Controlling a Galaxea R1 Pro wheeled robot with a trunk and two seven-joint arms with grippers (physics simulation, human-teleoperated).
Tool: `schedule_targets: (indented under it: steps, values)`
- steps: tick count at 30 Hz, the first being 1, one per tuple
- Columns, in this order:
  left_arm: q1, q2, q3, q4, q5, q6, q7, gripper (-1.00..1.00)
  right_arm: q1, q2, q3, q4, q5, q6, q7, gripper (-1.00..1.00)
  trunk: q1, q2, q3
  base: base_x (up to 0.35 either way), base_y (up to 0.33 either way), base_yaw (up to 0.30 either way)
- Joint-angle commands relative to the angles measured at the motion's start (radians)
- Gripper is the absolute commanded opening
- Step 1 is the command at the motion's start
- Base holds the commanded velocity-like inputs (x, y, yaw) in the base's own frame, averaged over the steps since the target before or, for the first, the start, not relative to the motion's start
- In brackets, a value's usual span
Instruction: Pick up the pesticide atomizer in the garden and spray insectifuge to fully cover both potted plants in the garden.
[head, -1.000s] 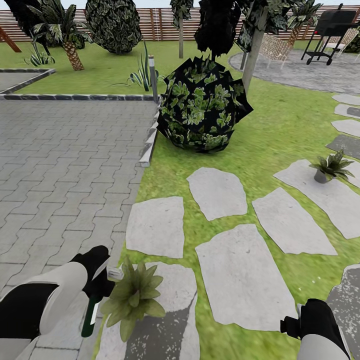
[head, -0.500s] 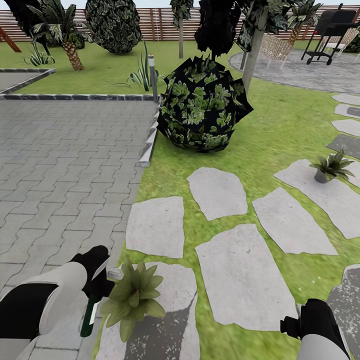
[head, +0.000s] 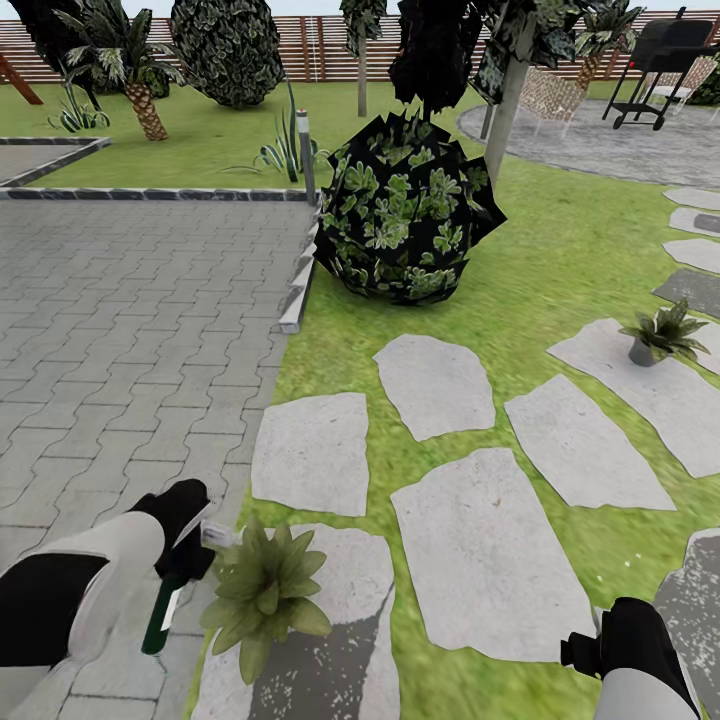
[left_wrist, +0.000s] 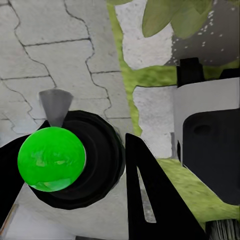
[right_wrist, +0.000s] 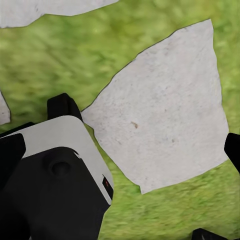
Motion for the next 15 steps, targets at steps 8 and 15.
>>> schedule_targets:
  steps: [8, 15]
  values:
    - [0.011, 0.006, 0.003, -0.003, 0.005, 0.002, -0.011, -1.0, -0.001, 0.001, -0.004, -0.002, 0.011, -0.001, 0.01, 1.0, 0.0, -0.001, -0.001, 0.0, 0.0, 0.0]
    - [0.102, 0.0, 0.005, 0.003, 0.01, 0.002, -0.013, -1.0, -0.001, 0.001, -0.004, -0.002, 0.011, -0.001, 0.01, 1.0, 0.0, -0.001, -0.001, 0.0, 0.0, 0.0]
